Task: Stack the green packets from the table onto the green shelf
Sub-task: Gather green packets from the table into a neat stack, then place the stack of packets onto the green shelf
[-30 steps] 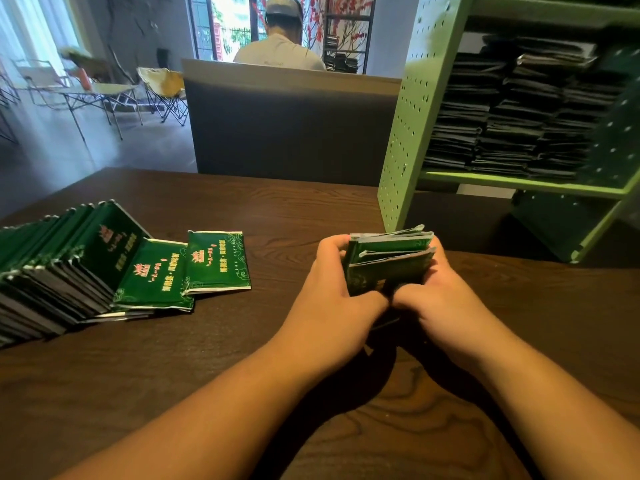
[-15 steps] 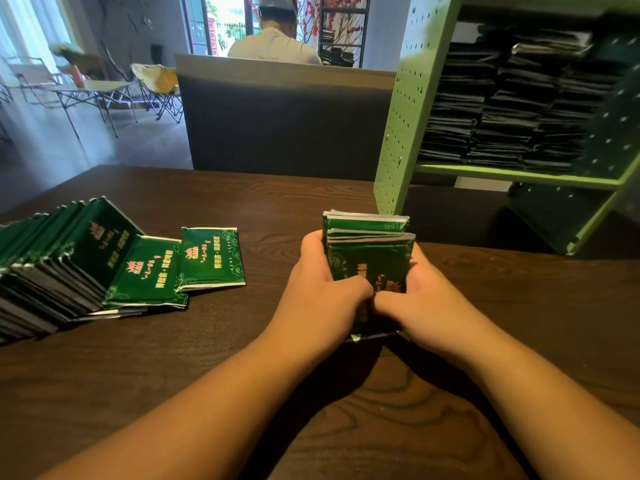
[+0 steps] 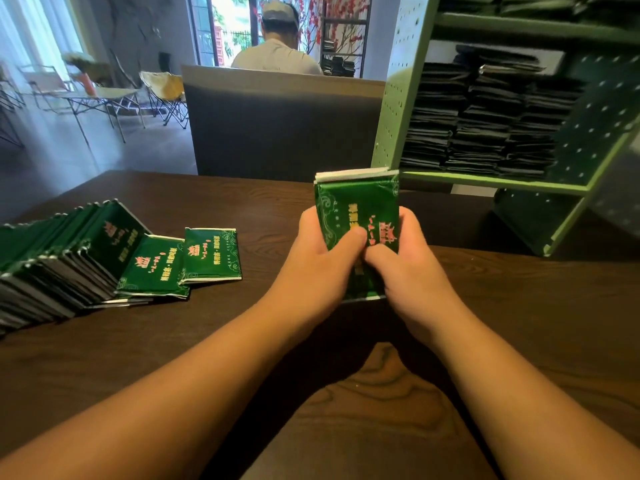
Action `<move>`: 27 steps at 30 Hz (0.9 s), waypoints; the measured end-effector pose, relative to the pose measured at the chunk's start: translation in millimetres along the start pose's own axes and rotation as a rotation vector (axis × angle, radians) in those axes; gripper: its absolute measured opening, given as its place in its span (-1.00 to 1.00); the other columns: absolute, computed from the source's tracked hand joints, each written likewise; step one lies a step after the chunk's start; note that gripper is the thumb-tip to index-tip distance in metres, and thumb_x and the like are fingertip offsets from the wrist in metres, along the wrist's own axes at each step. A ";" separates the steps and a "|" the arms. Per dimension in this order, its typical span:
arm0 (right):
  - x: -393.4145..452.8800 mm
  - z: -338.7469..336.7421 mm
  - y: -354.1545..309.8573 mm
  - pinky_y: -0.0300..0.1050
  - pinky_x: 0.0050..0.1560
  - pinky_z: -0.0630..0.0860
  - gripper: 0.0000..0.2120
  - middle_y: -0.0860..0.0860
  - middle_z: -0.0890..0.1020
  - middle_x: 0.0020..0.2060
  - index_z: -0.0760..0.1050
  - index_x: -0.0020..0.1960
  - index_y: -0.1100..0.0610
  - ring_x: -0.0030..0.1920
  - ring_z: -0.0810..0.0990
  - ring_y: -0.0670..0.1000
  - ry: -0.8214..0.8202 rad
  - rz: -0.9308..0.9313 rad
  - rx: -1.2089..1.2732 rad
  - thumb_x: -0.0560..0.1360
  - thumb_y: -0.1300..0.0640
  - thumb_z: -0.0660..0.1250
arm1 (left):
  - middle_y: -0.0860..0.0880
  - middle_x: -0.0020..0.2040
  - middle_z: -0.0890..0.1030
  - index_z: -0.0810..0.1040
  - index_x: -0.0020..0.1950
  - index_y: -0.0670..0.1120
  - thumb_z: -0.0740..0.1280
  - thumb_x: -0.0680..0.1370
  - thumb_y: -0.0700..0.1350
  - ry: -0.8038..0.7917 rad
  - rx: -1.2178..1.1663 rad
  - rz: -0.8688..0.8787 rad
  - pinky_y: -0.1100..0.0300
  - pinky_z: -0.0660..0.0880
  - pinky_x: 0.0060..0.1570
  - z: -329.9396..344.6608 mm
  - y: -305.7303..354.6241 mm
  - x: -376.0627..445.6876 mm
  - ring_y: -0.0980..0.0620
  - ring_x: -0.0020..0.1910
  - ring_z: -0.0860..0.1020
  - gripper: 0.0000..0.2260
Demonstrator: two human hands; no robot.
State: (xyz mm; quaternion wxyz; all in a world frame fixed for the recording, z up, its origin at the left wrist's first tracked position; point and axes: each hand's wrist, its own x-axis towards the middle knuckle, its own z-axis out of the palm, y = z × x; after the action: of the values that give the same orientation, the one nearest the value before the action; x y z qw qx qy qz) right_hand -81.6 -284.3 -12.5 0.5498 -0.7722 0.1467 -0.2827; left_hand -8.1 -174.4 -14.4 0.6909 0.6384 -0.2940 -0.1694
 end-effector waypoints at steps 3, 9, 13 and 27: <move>-1.5 -1.5 -10.8 0.08 0.26 0.57 -0.41 -0.13 0.58 0.20 0.26 0.40 -0.20 0.16 0.63 -0.14 0.085 -0.081 0.006 0.46 0.13 0.38 | 0.01 0.16 0.65 0.43 0.29 0.02 0.37 0.56 -0.05 0.067 -0.021 -0.010 -0.04 0.62 0.16 8.4 21.2 1.5 0.08 0.12 0.66 -0.69; -21.6 -34.8 -51.6 -0.05 0.38 0.44 -0.54 0.05 0.33 0.41 0.45 0.27 0.00 0.41 0.41 -0.02 0.261 -0.578 -0.300 0.38 0.14 0.40 | -0.07 0.04 0.73 0.59 0.18 -0.06 0.31 0.62 -0.11 0.072 -0.099 -0.042 0.02 0.67 -0.15 28.9 85.9 8.6 -0.04 -0.01 0.72 -0.84; -29.7 -64.5 -62.6 0.27 0.46 0.30 -0.37 0.23 0.31 0.49 0.45 0.27 0.07 0.54 0.24 0.28 0.248 -0.880 -0.776 0.24 0.32 0.48 | -0.19 -0.02 0.73 0.66 -0.05 -0.14 0.35 0.58 -0.08 0.012 -0.113 -0.124 -0.02 0.63 -0.01 51.7 132.8 10.4 -0.10 -0.09 0.72 -0.84; 19.3 -176.8 -176.4 0.09 -0.20 0.64 -0.54 0.16 0.57 0.10 0.41 0.29 0.11 0.10 0.51 0.19 0.498 -1.138 -1.059 0.44 0.15 0.47 | -0.08 -0.09 0.69 0.65 0.06 -0.03 0.23 0.58 0.25 -0.328 -0.038 -0.129 0.06 0.50 -0.01 105.1 253.7 44.6 -0.09 -0.04 0.61 -0.61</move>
State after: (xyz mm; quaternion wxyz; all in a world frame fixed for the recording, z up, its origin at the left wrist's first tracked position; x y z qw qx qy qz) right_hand -186.7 -367.9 198.9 -0.1647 -0.8005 -0.0360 -0.5751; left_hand -74.9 -251.5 244.4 0.6333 0.6064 -0.3580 -0.3210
